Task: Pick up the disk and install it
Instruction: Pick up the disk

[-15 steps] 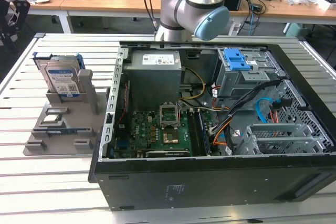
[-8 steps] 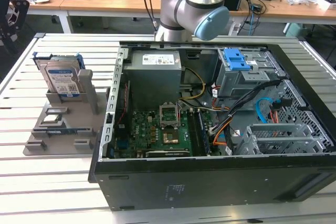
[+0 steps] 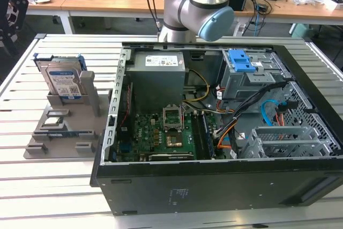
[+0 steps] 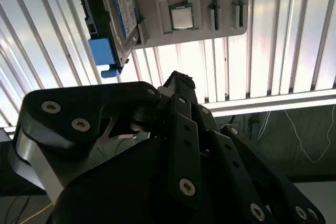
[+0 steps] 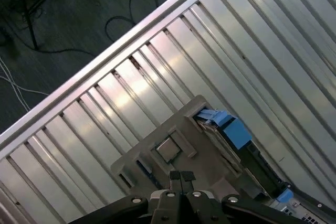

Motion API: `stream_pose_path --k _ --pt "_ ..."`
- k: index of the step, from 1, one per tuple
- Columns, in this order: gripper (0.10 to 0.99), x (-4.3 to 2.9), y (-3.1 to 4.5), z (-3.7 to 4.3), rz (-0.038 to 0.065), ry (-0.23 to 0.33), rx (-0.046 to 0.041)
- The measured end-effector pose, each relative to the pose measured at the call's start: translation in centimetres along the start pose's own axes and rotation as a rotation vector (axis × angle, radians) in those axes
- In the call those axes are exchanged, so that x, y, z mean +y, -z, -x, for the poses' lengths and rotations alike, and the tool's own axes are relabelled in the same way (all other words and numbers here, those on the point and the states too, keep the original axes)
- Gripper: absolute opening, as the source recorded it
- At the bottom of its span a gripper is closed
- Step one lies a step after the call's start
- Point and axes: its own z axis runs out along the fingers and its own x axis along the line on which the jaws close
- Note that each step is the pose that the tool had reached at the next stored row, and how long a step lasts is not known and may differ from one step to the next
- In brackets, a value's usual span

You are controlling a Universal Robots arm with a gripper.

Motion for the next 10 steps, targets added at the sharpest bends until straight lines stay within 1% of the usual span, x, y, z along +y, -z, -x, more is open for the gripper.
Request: stream_pose_path --k 3,6,8,10 --pt "0.106 0.0 0.0 0.0 0.001 0.045 0.0012" --pt "0.106 0.0 0.0 0.0 0.002 0.115 0.0032" --pt "0.106 0.0 0.0 0.0 0.003 0.135 0.0037" --pt "0.106 0.0 0.0 0.0 0.003 0.173 0.0047"
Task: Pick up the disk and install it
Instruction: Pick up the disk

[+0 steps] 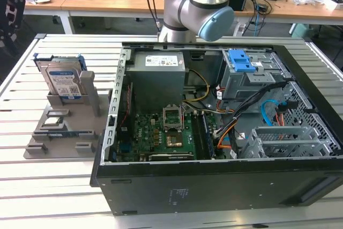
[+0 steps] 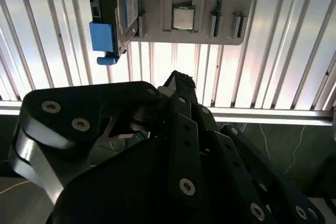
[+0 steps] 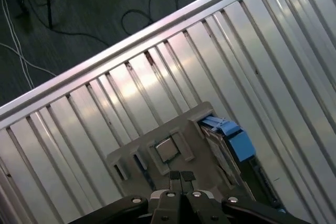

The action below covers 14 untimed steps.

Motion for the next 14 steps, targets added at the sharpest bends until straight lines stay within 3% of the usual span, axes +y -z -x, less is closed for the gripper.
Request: stream_pose_path --k 5,14 --pt "0.106 0.0 0.0 0.0 0.002 0.092 0.0025" --pt "0.106 0.0 0.0 0.0 0.004 0.211 0.0057"
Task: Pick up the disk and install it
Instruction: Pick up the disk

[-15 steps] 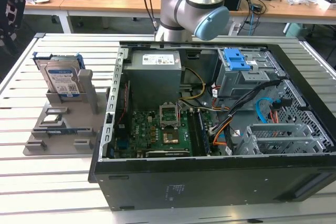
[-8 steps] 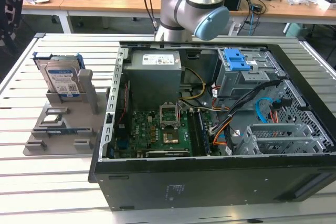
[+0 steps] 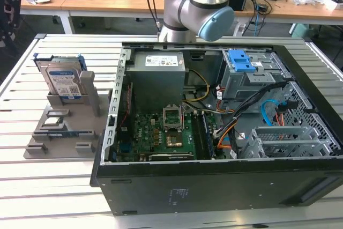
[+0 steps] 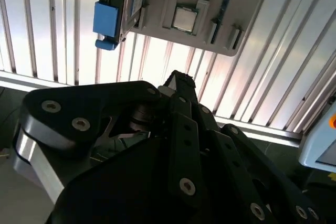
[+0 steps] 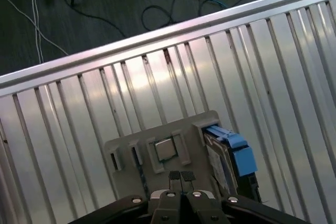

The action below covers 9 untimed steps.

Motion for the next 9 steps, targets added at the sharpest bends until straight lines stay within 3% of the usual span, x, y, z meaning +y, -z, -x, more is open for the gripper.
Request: stream_pose_path --k 9 --pt "0.106 0.0 0.0 0.0 0.003 0.129 0.0035"
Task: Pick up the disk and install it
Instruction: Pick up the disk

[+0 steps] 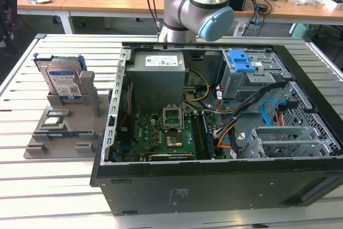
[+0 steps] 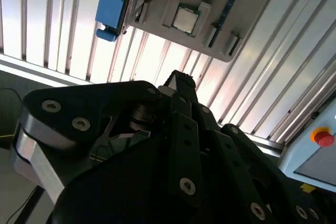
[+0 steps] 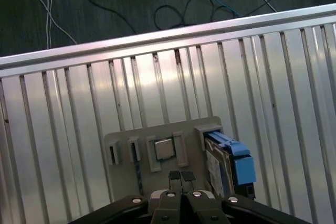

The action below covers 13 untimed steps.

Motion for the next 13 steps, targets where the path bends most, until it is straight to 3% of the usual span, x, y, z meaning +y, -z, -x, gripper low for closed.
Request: stream_pose_path --k 13 --pt "0.106 0.0 0.0 0.0 0.003 0.13 0.0036"
